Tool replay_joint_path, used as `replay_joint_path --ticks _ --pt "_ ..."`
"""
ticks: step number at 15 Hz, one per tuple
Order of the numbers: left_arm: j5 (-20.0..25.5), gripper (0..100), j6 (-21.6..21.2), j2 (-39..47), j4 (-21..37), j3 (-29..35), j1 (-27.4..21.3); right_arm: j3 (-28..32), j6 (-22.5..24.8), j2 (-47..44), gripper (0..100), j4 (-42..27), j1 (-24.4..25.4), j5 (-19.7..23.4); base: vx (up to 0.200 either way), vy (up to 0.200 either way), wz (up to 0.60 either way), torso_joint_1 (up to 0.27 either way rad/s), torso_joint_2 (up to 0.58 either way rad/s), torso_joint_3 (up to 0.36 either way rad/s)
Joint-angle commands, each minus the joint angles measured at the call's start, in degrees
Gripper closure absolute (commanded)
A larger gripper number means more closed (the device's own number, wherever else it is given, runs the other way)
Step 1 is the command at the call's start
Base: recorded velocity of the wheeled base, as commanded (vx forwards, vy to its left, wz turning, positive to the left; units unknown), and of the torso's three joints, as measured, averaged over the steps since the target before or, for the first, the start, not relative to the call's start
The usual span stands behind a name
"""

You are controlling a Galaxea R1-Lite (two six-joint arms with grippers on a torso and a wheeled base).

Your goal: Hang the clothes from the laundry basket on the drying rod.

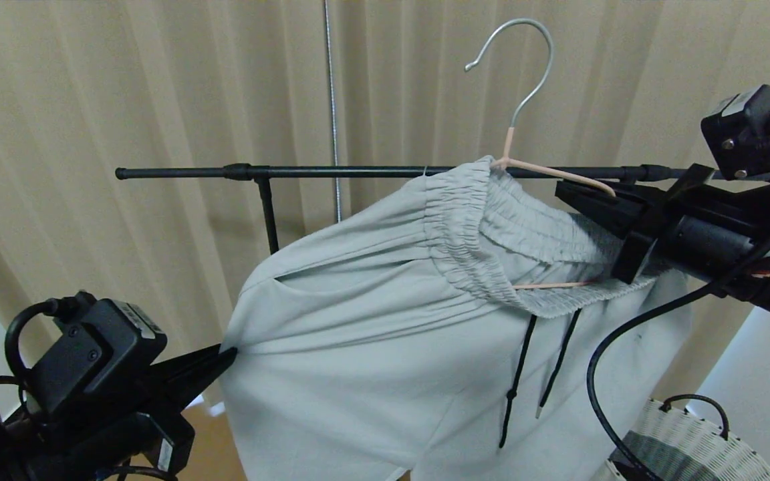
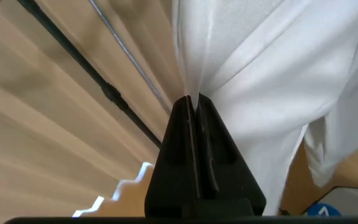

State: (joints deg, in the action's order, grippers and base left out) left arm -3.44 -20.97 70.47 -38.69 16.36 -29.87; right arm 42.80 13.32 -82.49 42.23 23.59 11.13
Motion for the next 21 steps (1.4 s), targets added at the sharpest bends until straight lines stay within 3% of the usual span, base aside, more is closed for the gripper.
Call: replay_joint_path --ticks 1,4,10,11,15,17,21 --pt "-0.1 100 -0.2 -0.3 -0.1 -0.7 5.2 -0.1 0.0 -0.2 100 0.0 -1.7 -0.1 0.000 0.000 0.00 0.000 0.00 0.000" --pt "0.2 100 0.0 -0.9 -0.1 -0.9 10.2 -0.3 0.0 0.0 100 0.0 -4.1 -0.1 0.000 0.000 0.00 0.000 0.00 0.000" --pt "0.2 100 0.2 -1.1 0.0 -0.7 9.8 -0.5 0.0 0.0 100 0.3 -4.3 0.0 0.000 0.000 0.00 0.000 0.00 0.000" --pt "0.3 0 0.2 -1.1 0.0 -0.7 9.7 -0.5 0.0 0.0 100 0.3 -4.3 0.0 0.000 0.000 0.00 0.000 0.00 0.000" --pt "2.9 0 0.4 -2.1 -0.2 -1.7 8.4 -3.6 0.0 0.9 100 -0.1 -5.7 -0.1 0.000 0.000 0.00 0.000 0.00 0.000" --pt "7.6 0 1.7 -6.0 -0.5 -3.4 10.6 -7.4 0.0 1.7 100 0.4 -8.7 -2.7 0.000 0.000 0.00 0.000 0.00 0.000" --pt "8.2 0 6.6 -11.2 -0.5 -5.5 16.6 -15.3 0.1 6.0 100 0.6 -18.1 -3.7 0.000 0.000 0.00 0.000 0.00 0.000"
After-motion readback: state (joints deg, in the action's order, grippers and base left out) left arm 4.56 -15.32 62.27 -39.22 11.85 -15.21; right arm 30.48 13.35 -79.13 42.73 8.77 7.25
